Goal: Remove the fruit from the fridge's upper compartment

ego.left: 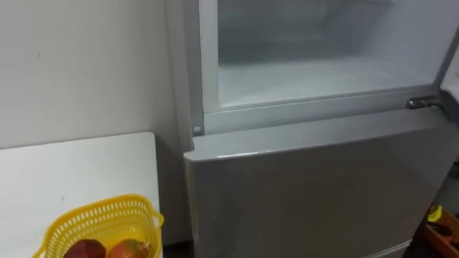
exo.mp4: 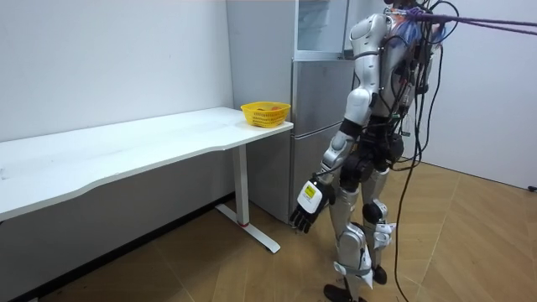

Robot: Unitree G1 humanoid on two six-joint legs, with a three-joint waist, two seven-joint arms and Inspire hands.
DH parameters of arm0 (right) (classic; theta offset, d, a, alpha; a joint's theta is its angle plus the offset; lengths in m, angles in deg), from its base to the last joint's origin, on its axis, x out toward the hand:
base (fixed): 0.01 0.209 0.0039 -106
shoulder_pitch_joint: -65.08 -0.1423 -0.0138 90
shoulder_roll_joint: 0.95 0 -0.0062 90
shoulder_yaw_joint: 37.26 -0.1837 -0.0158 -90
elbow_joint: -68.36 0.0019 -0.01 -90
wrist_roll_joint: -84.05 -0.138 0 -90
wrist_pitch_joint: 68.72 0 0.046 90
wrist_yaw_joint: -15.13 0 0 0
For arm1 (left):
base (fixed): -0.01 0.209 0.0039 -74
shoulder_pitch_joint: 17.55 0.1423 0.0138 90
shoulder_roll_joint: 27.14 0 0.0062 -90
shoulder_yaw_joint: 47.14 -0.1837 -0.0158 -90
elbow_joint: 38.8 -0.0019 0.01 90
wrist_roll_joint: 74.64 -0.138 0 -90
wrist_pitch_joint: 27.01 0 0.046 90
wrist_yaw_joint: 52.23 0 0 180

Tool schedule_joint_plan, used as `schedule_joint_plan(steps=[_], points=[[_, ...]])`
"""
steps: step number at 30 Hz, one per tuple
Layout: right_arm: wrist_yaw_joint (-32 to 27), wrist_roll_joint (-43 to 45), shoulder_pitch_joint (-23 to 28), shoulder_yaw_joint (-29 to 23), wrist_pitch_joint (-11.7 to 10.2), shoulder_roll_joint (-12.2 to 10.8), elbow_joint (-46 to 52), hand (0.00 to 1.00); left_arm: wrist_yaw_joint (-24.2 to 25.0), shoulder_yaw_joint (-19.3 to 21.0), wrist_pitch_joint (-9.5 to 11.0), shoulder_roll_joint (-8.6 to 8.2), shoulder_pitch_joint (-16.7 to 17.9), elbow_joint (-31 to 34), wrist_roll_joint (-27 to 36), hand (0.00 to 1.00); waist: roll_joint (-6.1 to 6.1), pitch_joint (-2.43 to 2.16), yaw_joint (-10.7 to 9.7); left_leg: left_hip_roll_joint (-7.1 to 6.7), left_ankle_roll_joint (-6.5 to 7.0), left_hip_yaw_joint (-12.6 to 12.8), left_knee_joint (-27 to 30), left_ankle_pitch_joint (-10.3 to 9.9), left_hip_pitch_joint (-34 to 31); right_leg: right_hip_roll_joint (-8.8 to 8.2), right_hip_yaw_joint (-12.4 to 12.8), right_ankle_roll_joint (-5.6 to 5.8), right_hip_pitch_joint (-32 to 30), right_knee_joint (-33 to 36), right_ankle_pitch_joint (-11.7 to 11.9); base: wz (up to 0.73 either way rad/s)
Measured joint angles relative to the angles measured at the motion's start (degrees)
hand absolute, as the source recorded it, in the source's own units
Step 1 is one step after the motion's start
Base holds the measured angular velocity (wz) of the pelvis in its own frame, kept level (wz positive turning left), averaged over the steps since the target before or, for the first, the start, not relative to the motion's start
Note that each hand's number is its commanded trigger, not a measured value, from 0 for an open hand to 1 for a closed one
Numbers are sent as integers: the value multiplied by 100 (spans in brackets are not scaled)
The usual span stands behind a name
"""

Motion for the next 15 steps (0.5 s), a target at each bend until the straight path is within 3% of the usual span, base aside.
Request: schedule_joint_plan(steps=[1, 3, 8, 11, 15], points=[[-76, 366, 0, 8, -1, 65, 31, 0, -2, -7, 18, 13, -13, -15, 0, 0, -34, 18, -1, 0, 0, -3, 3, 0, 1, 0, 1, -2, 3, -4, -2, 0], [-428, 2056, -1, 15, -25, 274, 59, 0, 12, -39, 96, 70, -118, -269, 7, 0, -167, 24, 26, 1, 1, 4, 29, 0, 8, -1, -1, -1, 24, -7, -4, 0], [-959, 4230, -73, 270, -312, 352, 353, 0, 60, -247, 115, 237, -209, -444, 12, 0, -354, 25, 151, 18, 0, 3, 76, 0, 29, 11, -16, -13, 84, -15, 8, 1], [-1060, 4748, -218, 535, -507, 616, 413, 0, 58, -372, 116, 288, -276, -450, 49, 0, -356, 30, 264, 12, 2, 1, 34, -2, 76, 9, -34, 4, 158, -23, 25, 5], [-1267, 4866, -220, 684, -620, 663, 456, 0, 51, -516, 121, 314, -268, -451, 29, 0, -331, 22, 338, 12, 2, -46, -27, -2, 90, 16, -112, 6, 273, -89, 32, 9]])
